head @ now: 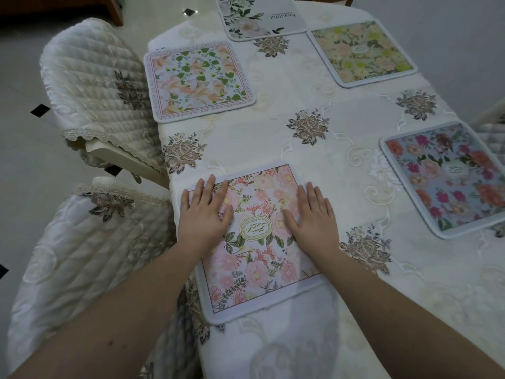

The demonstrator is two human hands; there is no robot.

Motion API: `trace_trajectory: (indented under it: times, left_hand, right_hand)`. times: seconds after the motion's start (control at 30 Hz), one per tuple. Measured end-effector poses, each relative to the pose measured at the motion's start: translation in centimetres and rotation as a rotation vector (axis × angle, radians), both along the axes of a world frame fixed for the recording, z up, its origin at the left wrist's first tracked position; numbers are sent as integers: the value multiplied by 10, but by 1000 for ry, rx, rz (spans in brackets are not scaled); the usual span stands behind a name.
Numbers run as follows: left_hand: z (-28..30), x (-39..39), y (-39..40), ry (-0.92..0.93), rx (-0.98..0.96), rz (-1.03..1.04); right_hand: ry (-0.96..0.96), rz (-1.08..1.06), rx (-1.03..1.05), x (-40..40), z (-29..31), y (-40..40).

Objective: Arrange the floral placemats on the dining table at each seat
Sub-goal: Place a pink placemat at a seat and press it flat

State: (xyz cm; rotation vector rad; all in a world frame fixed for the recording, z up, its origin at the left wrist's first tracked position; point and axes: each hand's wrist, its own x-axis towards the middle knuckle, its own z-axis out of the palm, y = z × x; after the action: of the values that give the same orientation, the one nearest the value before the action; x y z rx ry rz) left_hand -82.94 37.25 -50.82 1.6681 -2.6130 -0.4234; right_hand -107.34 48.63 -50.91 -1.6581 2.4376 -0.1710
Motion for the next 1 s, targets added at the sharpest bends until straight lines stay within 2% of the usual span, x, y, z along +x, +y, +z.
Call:
trace_trajectory:
  times: [0.3, 0.43, 0.53, 0.73, 1.0]
  left_hand:
    - [3, 0, 1, -20, 15, -9]
    - [7, -6, 8, -32, 66, 25]
    - [11, -17, 39, -19, 91, 47]
    - [12, -14, 130, 7, 107, -95]
    - [19, 61, 183, -168, 115, -224]
  right_hand:
    - [36, 187, 15, 14, -3, 68]
    - [45, 188, 13, 28, -8, 95]
    - [40, 171, 25, 31, -6, 98]
    - [1, 175, 83, 31, 4, 97]
    - [-68, 204, 156, 34, 15, 108]
